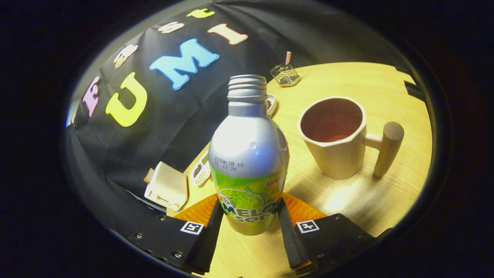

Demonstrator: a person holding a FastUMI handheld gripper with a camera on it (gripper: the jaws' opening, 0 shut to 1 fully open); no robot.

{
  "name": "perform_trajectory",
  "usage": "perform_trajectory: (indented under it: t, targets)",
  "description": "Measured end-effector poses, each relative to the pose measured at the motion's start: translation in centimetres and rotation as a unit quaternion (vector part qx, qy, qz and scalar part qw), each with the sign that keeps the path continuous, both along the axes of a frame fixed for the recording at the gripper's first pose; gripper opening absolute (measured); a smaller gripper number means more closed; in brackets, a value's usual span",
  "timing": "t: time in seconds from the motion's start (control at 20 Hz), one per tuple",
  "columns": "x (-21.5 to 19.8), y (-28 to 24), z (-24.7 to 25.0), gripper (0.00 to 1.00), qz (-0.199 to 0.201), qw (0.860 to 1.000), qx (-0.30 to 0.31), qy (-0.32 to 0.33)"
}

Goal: Take the bottle from table, then pour the juice into the cup, finally place the bottle on the coaster

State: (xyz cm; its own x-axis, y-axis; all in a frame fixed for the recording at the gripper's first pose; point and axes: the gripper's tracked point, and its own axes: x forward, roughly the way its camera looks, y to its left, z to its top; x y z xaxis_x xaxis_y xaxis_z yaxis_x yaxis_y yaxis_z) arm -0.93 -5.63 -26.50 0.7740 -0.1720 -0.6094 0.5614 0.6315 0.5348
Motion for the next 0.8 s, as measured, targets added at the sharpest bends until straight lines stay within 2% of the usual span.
perform_trajectory:
  t: [0.25,0.8]
  targets:
    - [1.5,0.0,0.4,0.72,0.019,0.997,-0.079,0.013]
    - [8.2,0.4,0.7,0.72,0.03,0.986,-0.164,0.018]
